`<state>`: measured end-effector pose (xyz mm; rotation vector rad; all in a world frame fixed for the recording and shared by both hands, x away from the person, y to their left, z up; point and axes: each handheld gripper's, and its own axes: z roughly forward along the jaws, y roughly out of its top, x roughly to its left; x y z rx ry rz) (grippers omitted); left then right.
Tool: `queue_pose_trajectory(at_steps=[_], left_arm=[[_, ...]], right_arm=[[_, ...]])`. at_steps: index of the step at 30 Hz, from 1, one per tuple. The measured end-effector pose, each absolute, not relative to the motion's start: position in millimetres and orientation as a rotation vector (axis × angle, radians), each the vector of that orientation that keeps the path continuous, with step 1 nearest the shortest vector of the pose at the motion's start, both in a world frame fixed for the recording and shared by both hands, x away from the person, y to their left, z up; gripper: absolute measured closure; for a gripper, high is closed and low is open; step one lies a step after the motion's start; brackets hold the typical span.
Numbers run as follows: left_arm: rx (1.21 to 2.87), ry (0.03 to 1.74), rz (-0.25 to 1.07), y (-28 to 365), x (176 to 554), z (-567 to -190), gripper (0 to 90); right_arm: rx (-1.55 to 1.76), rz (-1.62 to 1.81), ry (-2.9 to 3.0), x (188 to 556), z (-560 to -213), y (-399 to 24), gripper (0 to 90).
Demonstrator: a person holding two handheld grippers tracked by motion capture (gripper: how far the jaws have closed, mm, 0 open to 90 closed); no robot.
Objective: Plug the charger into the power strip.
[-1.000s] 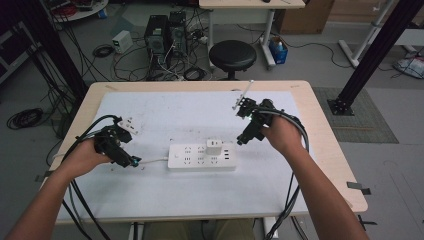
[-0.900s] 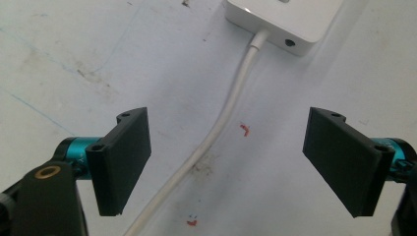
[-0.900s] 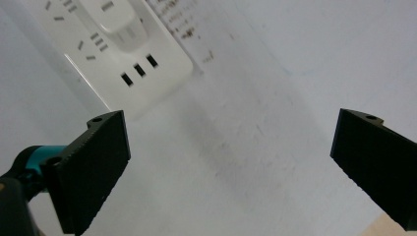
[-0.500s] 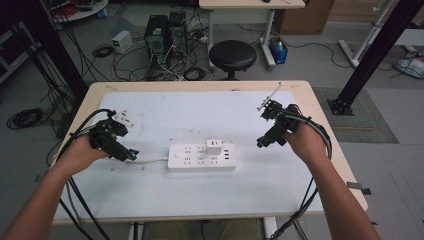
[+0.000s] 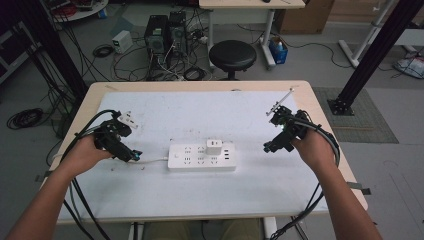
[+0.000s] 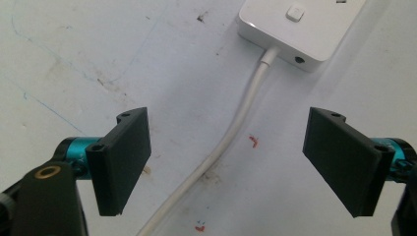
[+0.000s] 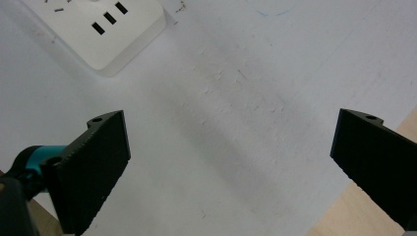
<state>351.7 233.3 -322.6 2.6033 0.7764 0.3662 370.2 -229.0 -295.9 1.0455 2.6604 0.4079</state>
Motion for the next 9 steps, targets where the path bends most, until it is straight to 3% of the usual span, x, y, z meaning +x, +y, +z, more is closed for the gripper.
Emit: queue_pose_trajectory(at_steps=[9], left_arm=[[2.579,0.797,0.377,239.1,349.7,-321.9,18.3]], right_arm=[[1.058,0.407,2.655,369.1,-300.0,-230.8,0.8]])
